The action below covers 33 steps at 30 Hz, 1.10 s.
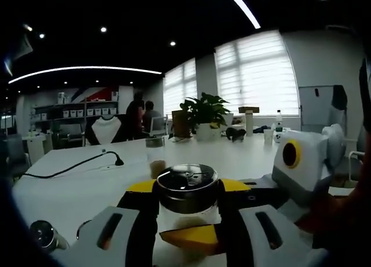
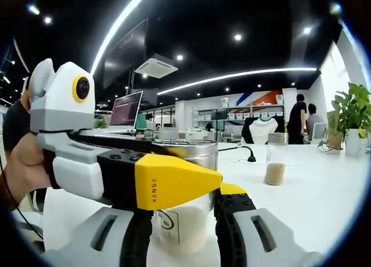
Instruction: Rotate the seasoning bottle until the label or dispensing opening points toward the visible target arrow and the bottle remains upright within the marked orientation range
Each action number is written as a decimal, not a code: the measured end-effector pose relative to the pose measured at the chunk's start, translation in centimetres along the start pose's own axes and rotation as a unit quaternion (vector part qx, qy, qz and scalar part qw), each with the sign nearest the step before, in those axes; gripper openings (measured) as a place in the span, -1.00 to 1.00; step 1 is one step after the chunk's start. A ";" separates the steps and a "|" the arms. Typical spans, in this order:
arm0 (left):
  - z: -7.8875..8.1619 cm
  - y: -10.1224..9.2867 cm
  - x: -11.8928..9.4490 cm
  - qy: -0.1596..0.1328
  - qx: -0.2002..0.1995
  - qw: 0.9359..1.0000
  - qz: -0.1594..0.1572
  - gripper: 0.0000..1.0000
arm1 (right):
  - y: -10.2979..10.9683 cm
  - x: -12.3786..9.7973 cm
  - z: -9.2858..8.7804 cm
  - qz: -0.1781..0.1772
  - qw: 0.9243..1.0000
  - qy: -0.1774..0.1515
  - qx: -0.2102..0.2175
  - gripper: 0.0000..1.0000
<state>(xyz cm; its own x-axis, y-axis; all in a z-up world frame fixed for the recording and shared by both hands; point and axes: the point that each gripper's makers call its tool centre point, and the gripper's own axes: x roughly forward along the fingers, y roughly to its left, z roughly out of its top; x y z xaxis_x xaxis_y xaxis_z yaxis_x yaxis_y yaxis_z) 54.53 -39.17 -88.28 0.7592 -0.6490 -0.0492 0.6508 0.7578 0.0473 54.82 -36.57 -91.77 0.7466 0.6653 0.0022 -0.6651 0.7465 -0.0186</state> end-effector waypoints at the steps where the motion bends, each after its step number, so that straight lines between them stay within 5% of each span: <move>1: 0.0 0.0 0.0 0.001 0.002 1.000 0.001 -0.15 | 0.0 0.0 0.0 -0.002 1.000 0.000 0.000 -0.22; 8: 0.2 0.0 -0.1 0.008 0.030 0.999 0.008 -0.15 | -0.2 0.1 0.0 -0.023 1.000 -0.015 -0.003 -0.22; 33: 0.2 0.5 0.2 0.007 0.032 0.999 0.011 -0.15 | -0.6 0.3 0.1 -0.040 0.999 -0.013 -0.023 -0.21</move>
<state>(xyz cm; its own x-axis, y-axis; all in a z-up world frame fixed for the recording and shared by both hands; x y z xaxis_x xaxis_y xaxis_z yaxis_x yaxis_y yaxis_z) 55.04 -38.97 -88.03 0.7734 -0.6310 -0.0612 0.6335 0.7656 0.1117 55.42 -36.80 -91.70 0.7965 0.6037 0.0320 -0.6013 0.7966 -0.0626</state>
